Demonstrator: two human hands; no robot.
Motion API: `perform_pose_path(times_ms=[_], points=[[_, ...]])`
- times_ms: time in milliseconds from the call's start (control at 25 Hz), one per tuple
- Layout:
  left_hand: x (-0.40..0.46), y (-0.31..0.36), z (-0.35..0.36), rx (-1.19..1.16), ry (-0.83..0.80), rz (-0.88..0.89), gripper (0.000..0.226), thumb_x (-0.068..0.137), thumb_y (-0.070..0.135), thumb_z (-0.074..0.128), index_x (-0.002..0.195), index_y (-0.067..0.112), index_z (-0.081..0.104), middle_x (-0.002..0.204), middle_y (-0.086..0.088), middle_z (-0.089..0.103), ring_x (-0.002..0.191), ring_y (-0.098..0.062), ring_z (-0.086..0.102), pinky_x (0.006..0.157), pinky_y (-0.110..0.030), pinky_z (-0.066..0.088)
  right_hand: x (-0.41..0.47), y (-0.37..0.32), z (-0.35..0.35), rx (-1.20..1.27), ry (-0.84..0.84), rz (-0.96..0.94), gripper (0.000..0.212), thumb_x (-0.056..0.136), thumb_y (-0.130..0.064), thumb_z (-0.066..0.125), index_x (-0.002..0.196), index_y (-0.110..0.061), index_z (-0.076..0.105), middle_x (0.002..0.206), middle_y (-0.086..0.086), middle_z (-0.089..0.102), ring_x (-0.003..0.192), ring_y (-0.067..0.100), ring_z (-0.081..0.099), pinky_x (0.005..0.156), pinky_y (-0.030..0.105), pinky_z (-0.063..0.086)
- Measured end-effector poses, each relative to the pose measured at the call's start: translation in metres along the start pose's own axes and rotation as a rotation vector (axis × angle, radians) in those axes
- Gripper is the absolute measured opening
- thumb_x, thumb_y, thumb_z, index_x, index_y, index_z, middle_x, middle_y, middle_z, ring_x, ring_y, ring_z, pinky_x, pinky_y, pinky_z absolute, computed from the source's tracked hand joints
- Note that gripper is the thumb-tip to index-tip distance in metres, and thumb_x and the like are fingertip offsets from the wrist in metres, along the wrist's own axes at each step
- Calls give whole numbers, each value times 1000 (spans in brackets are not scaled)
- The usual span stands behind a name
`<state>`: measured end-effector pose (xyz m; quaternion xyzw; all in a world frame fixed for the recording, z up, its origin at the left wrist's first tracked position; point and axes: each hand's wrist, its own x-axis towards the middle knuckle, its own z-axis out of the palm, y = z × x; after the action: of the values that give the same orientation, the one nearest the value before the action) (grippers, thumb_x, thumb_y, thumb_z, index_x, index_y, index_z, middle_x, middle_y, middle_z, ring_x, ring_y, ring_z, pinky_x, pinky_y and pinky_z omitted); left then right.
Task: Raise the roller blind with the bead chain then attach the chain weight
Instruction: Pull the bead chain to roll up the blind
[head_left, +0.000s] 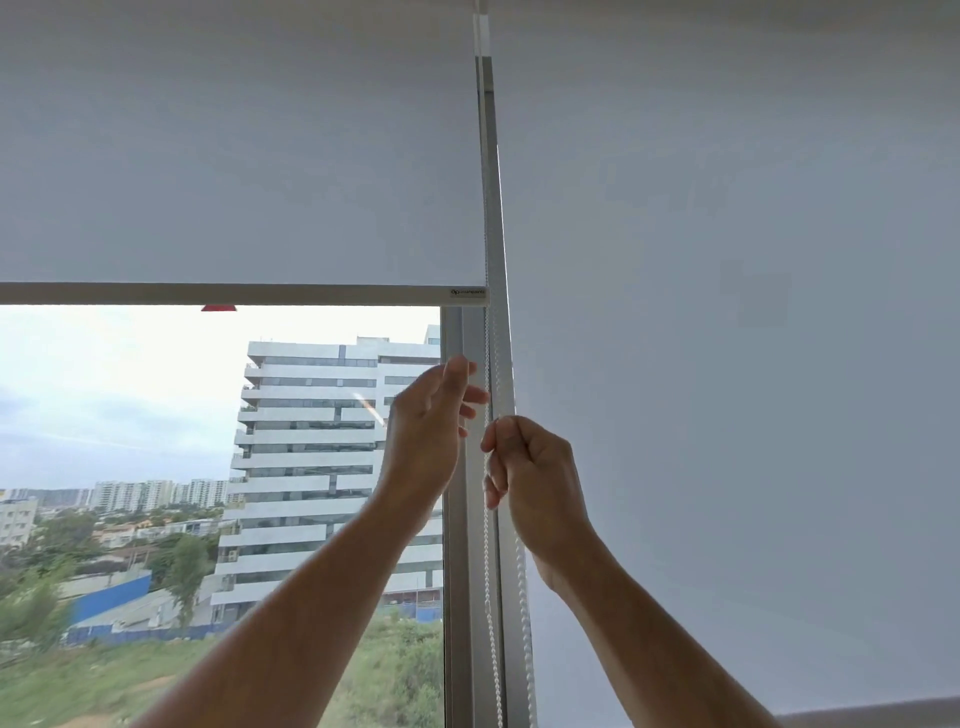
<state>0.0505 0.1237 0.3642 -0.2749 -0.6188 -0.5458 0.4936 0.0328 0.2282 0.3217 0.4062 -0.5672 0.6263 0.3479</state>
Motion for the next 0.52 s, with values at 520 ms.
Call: perform_pose_path(times_ms=[520], points=[[13,-2,6,-70,-134,-48,19,90,24,66,75,17,75,58,5,67,57,-13,58,59,-17,53,-7,23,-9,11,-150,6,41,105,-24,39,76,-20,68,57,1,67,52,15,63,59,28,53]])
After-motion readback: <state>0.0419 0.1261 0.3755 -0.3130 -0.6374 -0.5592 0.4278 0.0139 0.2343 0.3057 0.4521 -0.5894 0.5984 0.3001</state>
